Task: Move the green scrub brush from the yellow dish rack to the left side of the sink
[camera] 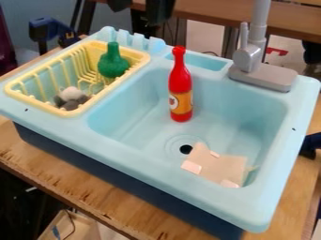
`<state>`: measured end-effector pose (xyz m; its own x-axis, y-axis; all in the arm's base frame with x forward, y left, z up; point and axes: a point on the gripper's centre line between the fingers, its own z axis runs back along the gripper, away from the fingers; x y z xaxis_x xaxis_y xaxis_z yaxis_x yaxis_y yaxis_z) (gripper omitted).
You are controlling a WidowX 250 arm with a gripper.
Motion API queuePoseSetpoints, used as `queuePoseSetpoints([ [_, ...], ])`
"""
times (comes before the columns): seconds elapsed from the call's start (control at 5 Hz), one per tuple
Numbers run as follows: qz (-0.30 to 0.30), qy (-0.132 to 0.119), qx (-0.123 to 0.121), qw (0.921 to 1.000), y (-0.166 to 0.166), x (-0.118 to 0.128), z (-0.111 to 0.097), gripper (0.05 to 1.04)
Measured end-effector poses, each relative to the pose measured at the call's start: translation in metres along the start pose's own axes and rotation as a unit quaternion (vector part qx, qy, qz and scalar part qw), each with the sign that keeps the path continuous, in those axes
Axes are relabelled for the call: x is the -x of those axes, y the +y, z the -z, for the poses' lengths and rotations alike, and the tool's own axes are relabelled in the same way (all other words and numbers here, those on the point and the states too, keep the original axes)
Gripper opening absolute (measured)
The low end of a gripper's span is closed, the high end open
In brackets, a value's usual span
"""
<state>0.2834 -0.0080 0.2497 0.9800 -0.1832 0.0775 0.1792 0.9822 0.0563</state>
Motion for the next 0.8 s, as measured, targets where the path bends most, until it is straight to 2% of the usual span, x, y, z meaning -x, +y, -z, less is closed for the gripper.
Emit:
queuePoseSetpoints([
  [0.2,0.003,0.017,0.001,0.9999,0.000,-0.001,0.009,1.001],
  [0.4,0.027,0.051,-0.022,0.9981,0.016,-0.007,0.015,1.001],
  [0.6,0.007,0.048,-0.041,0.9980,0.049,-0.012,0.013,1.001],
  [0.8,0.016,0.064,-0.062,0.9959,0.070,-0.019,0.025,1.001],
])
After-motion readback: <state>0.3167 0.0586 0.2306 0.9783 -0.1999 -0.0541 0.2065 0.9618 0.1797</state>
